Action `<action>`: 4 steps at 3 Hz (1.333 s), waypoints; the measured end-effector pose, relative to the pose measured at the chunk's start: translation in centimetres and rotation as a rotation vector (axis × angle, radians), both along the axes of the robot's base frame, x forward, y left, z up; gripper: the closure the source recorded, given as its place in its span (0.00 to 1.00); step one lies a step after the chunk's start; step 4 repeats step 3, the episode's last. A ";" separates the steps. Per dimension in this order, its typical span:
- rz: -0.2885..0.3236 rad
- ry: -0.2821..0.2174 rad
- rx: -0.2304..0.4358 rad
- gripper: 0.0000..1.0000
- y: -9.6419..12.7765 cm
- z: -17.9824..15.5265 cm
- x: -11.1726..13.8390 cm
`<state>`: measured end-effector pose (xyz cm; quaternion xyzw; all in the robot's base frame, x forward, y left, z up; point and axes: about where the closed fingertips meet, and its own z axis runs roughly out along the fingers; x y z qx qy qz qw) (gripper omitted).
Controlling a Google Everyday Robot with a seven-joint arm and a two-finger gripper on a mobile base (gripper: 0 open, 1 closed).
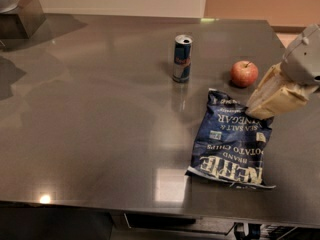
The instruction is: Pick blue chip bag
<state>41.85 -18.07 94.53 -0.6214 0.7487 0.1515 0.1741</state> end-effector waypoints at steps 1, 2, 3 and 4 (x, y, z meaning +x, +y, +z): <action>-0.002 -0.020 0.081 1.00 0.2 3.3 0.9; -0.009 -0.073 0.134 1.00 0.8 6.2 2.4; -0.016 -0.091 0.140 1.00 1.0 6.4 2.9; -0.016 -0.091 0.140 1.00 1.0 6.4 2.9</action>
Offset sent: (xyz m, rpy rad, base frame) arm 0.0110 0.0039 0.0841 0.1645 -0.0114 0.0300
